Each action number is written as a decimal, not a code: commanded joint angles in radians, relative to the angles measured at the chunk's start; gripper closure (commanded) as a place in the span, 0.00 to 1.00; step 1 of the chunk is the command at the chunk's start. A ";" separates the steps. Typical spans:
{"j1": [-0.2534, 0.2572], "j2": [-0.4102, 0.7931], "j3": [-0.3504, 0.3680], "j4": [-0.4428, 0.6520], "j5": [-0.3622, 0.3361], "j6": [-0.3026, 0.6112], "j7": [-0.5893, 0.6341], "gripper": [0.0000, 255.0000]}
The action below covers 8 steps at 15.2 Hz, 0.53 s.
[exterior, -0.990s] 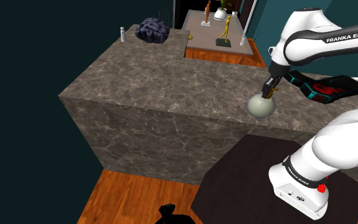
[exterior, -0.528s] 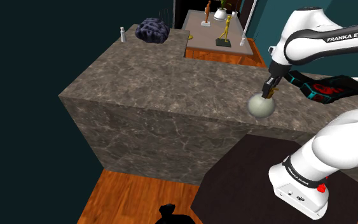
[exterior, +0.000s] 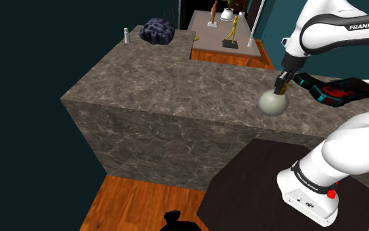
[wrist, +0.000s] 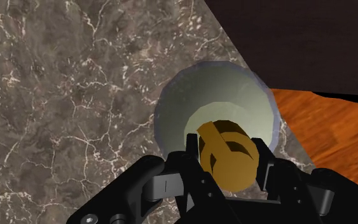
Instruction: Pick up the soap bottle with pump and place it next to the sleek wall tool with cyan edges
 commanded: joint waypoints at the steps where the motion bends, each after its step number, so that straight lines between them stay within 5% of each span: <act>1: 0.002 -0.008 0.005 0.022 0.006 -0.030 -0.002 1.00; 8: 0.007 -0.030 0.023 0.103 0.022 -0.132 -0.009 1.00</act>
